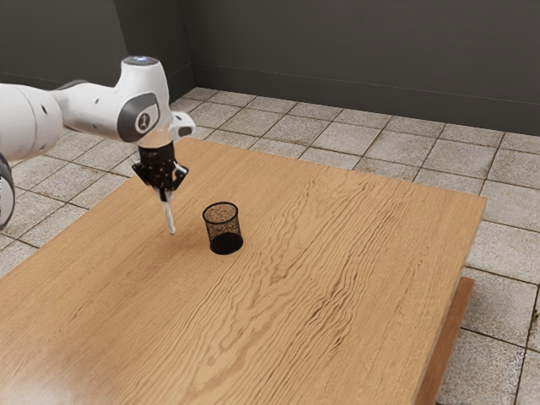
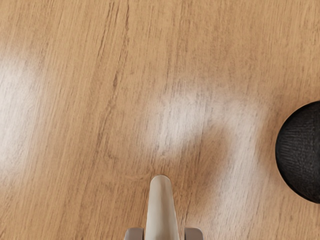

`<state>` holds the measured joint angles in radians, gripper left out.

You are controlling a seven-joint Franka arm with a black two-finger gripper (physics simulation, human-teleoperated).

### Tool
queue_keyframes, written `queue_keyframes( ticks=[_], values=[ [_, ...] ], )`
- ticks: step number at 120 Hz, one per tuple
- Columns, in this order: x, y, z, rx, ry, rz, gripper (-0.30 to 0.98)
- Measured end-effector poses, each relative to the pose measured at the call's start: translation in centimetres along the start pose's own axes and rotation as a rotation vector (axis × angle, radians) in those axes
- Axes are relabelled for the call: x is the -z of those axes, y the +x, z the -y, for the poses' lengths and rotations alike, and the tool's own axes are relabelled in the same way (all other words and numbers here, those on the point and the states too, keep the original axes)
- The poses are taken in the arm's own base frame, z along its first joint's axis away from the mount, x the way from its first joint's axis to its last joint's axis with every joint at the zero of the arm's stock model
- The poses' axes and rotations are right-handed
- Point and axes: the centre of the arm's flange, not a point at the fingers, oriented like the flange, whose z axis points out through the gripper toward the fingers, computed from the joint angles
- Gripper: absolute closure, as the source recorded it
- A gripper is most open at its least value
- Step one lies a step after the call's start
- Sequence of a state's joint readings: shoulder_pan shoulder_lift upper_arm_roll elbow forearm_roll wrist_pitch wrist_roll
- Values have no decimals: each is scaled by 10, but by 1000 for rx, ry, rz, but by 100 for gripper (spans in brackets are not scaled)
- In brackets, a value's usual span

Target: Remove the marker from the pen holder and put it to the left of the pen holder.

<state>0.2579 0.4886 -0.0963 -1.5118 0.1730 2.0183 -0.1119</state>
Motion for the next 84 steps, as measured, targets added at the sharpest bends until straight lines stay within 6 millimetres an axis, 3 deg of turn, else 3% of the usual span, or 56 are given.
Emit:
queue_keyframes(
  ticks=[32,57,60,63,65,70,73,77,80,84],
  values=[
    [-15,15,27,43,-17,0,72],
    [-15,17,31,41,-26,0,30],
    [-1,16,31,39,-23,-16,27],
    [34,12,29,34,-17,-53,24],
    [66,7,28,30,-13,-87,22],
    [168,-22,17,4,-11,-186,18],
    [220,-45,-5,-37,-16,-227,16],
    [267,-71,-43,-106,-25,-253,14],
    [291,-88,-72,-162,-29,-259,12],
    [307,-108,-105,-231,-30,-246,11]
  ],
)
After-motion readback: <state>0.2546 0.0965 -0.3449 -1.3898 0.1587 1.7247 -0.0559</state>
